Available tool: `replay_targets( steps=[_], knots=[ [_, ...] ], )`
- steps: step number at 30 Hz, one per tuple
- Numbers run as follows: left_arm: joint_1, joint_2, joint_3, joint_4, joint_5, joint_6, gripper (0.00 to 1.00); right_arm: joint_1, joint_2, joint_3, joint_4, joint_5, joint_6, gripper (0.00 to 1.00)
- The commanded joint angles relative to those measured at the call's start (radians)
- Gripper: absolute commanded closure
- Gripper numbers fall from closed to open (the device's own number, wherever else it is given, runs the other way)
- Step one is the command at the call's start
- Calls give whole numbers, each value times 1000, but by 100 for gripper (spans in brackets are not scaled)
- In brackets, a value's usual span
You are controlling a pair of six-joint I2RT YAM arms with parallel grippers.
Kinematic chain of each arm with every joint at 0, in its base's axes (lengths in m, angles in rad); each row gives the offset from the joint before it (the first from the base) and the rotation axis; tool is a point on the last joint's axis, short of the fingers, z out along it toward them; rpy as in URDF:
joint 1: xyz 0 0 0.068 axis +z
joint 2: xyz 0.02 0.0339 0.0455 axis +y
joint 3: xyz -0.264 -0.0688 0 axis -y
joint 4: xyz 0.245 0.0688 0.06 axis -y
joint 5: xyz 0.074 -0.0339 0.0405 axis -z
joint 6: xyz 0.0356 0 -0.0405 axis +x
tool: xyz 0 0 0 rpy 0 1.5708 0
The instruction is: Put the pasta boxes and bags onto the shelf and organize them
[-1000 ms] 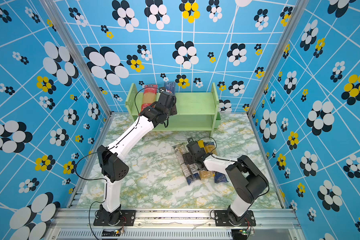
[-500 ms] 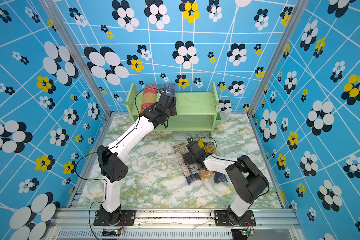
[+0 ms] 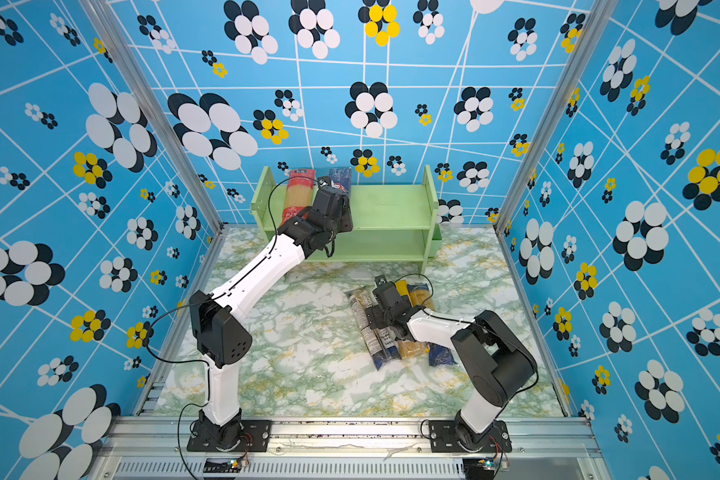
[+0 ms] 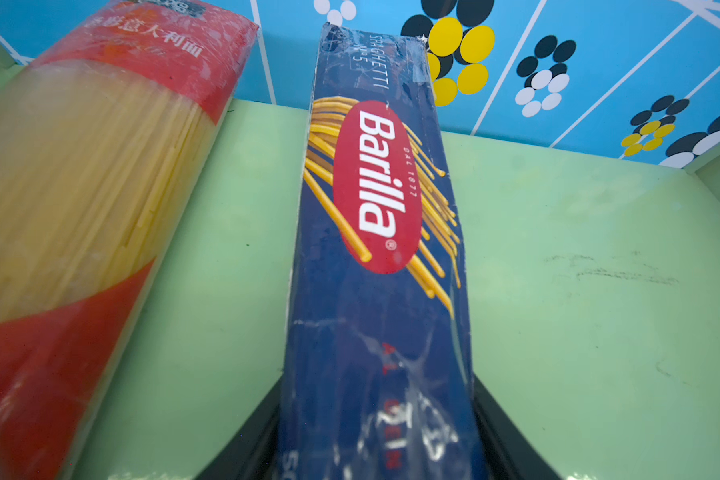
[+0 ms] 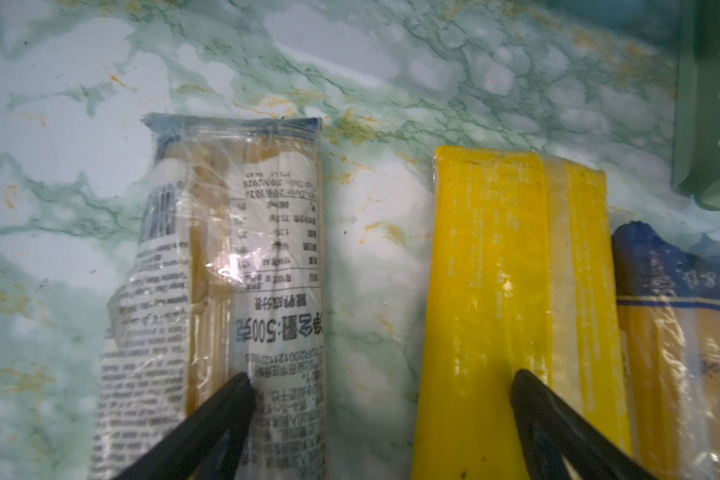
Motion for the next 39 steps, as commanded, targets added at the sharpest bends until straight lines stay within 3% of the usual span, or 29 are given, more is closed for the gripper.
replay_targets(
  steps=[1,7,11,20,32,39],
  knots=[
    [10,-18,-33,-30,48,33,40,-7,26,-23,-79,29,-4,1],
    [10,-32,-54,-15,45,40,33,-7,25,-25,-79,29,0,1],
    [13,-37,-63,-13,40,36,18,-7,24,-23,-81,31,0,1],
    [20,-63,-56,14,61,54,1,-7,-1,-20,-95,63,-1,1],
    [-2,-163,-49,17,46,124,1,-7,-59,33,-179,63,-44,1],
    [-36,-314,-188,72,81,150,1,-7,-76,48,-217,90,-63,1]
  ],
)
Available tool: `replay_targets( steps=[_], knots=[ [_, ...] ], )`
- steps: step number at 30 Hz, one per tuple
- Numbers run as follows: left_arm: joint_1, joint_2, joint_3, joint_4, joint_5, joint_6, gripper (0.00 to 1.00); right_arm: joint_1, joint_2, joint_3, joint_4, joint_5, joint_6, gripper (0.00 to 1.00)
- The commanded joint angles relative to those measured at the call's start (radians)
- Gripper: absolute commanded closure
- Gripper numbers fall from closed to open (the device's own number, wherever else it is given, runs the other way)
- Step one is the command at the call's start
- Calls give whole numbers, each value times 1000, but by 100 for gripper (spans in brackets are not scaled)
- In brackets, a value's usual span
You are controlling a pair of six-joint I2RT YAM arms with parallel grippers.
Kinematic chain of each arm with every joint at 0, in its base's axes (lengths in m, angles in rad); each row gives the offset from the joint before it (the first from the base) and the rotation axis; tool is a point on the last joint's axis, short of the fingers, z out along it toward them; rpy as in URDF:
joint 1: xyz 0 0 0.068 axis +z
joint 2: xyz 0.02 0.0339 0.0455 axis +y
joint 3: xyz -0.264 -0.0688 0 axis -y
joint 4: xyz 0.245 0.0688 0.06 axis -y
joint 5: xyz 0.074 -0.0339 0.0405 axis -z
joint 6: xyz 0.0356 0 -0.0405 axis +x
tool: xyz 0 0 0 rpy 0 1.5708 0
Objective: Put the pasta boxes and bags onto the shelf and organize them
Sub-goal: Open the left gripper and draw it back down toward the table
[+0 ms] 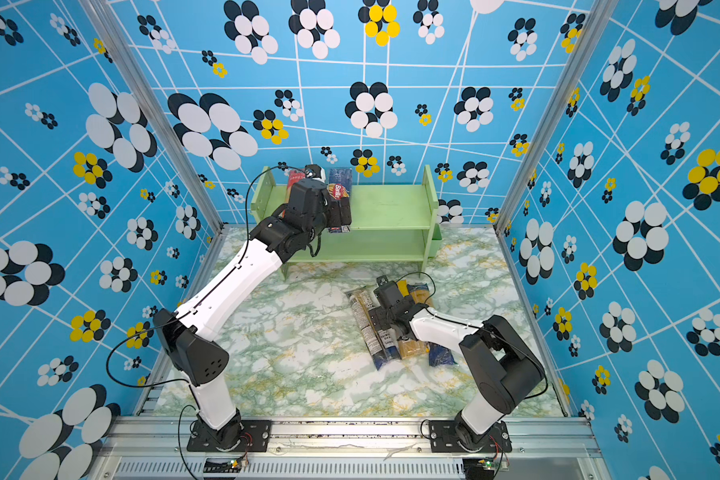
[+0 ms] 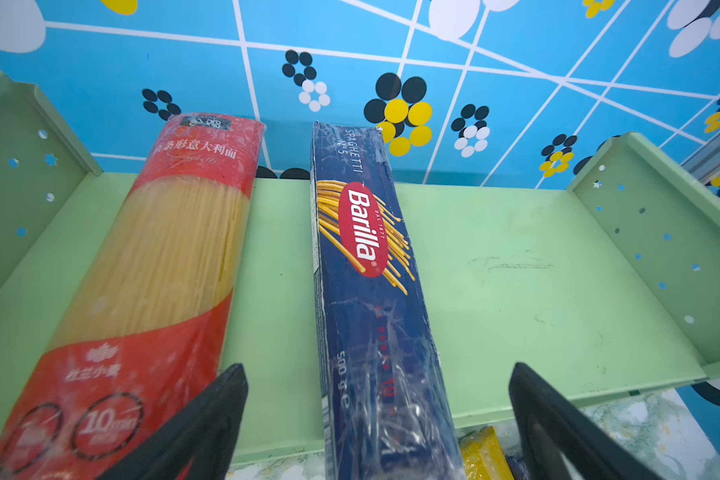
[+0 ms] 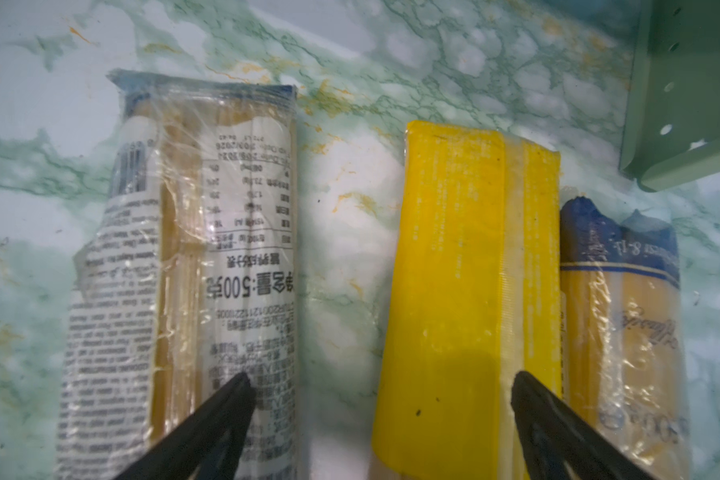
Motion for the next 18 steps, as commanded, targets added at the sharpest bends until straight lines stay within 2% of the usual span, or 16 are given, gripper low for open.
replay_targets(
  steps=[1,9,18],
  knots=[
    [-22,-94,-100,47,31,32,1,-7,-17,23,-68,39,-21,1],
    [-54,-359,-507,163,96,-39,1,-7,-28,-3,-78,35,4,1],
    [-72,-583,-888,157,63,-162,1,20,-4,3,-98,10,66,1]
  ],
)
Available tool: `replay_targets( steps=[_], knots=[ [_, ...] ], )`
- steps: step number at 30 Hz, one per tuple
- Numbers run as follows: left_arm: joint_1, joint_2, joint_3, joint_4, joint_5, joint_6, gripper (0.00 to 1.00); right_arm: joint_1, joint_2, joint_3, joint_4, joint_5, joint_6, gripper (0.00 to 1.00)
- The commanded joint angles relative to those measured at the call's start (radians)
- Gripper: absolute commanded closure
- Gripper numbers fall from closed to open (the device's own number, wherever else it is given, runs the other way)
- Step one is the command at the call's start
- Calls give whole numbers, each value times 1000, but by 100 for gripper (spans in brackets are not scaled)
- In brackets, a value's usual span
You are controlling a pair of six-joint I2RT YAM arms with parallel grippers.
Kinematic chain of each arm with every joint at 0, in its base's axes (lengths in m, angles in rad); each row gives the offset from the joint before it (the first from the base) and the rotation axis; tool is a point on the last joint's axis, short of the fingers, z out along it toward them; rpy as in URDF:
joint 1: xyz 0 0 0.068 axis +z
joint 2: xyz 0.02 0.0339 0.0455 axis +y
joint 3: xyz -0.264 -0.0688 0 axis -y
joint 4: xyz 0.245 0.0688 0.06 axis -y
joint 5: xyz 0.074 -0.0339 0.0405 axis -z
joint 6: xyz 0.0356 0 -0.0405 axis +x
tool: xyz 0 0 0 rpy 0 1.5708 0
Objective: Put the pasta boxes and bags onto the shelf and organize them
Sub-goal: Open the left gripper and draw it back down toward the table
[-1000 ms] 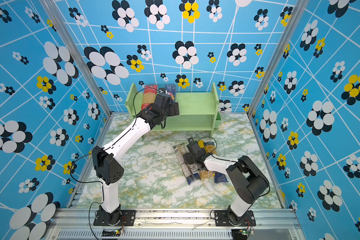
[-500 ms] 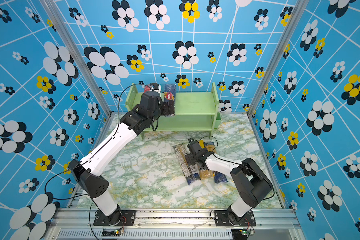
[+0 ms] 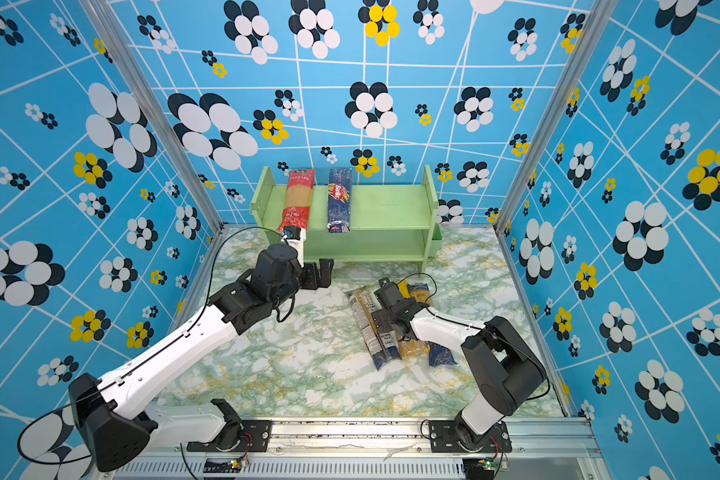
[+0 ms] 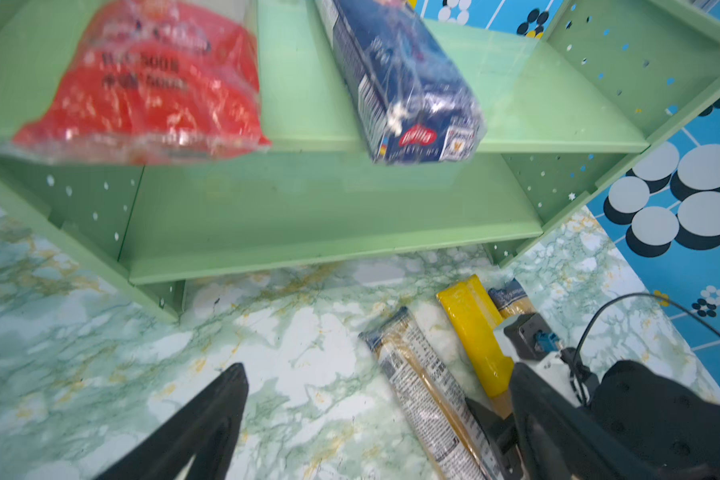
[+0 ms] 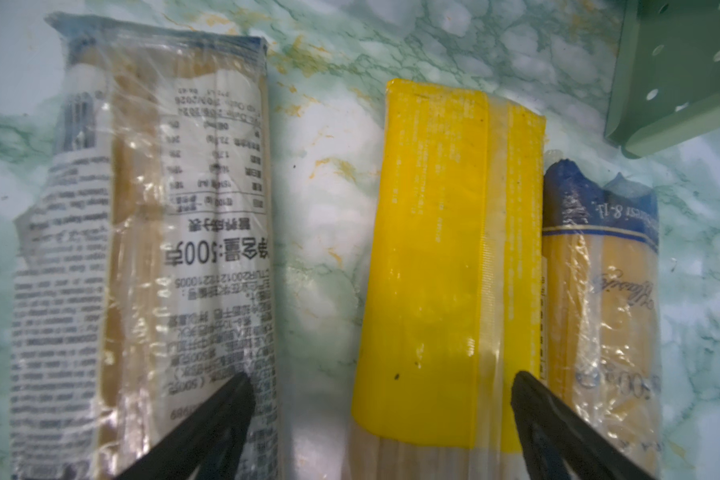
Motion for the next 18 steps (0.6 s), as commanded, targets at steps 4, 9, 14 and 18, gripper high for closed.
replay_targets(
  steps=[4,9,14,18],
  knots=[
    [-6,-84,-174,-7,-7,-113,1,49,24,13,-45,12,40,1],
    [-7,-103,-276,18,29,-152,1,83,51,35,-50,19,58,1],
    [-5,-93,-307,40,29,-156,1,110,80,61,-53,18,66,1],
    [-5,-68,-299,44,37,-147,1,125,98,75,-53,4,70,1]
  ],
)
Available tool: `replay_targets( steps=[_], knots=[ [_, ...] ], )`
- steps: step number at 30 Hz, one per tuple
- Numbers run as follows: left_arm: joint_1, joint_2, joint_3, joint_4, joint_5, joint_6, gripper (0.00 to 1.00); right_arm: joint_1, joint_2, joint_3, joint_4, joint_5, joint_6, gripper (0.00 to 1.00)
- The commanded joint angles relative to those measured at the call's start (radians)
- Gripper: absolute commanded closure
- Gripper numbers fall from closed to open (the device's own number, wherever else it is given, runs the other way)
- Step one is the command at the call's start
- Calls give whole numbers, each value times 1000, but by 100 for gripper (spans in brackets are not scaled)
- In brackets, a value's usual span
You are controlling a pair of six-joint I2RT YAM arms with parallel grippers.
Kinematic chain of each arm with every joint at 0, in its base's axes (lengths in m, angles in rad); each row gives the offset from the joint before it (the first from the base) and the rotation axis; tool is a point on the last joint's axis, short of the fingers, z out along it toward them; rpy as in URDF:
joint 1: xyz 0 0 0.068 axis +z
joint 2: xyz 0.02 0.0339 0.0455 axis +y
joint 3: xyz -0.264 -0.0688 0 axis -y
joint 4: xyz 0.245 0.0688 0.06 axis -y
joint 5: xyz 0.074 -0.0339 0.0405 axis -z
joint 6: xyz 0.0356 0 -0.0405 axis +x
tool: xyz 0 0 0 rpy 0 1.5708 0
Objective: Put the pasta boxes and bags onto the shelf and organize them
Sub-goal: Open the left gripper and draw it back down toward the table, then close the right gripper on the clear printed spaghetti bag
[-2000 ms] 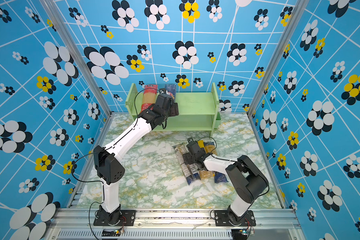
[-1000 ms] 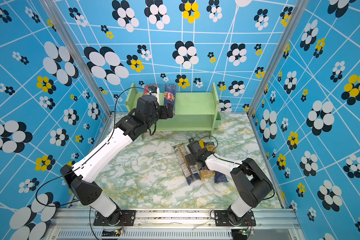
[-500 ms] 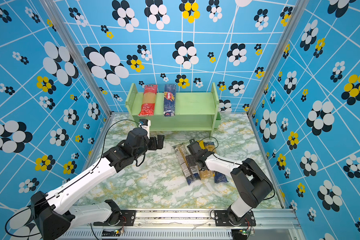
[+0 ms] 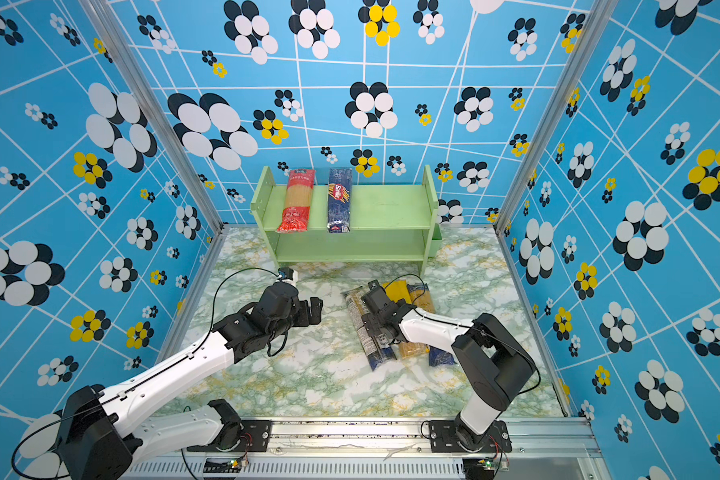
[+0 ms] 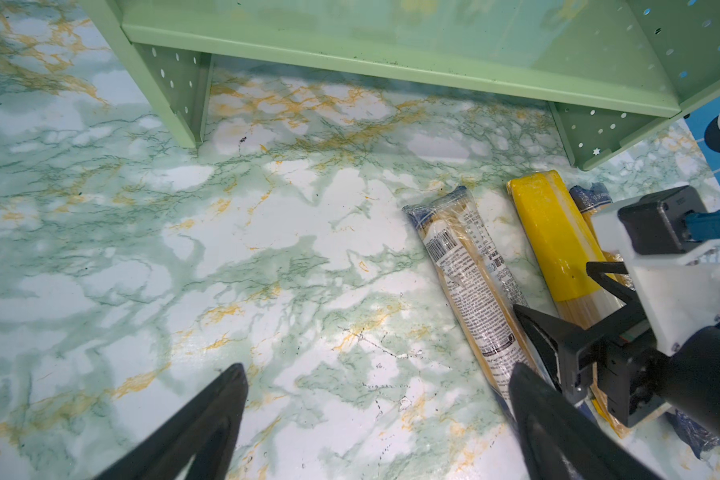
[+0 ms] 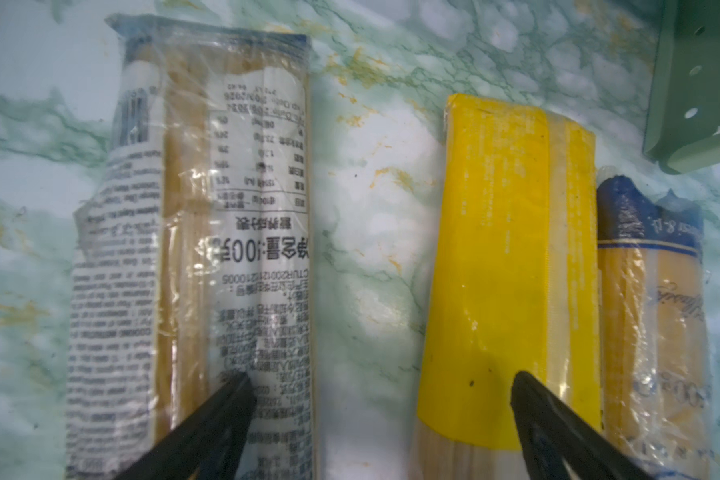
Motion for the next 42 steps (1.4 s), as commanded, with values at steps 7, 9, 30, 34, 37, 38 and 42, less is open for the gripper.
replay_targets(
  steps=[7,9,30,34,37,38,42],
  knots=[
    [3,39,-6,33,27,-6,1,28,36,13,-13,-69,43,1],
    [5,34,-14,35,23,-9,1,28,22,11,-15,-67,40,1],
    [55,50,-52,58,45,-28,1,28,-86,-74,-16,-373,-1,1],
    [59,55,-52,59,47,-31,1,28,-96,-123,-1,-384,27,1],
    [60,63,-54,68,53,-32,1,28,-104,-157,17,-396,44,1],
    [61,66,-55,72,57,-35,1,28,-105,-166,24,-402,48,1],
    [65,83,-51,79,73,-42,1,30,-99,-185,40,-406,57,1]
  ],
)
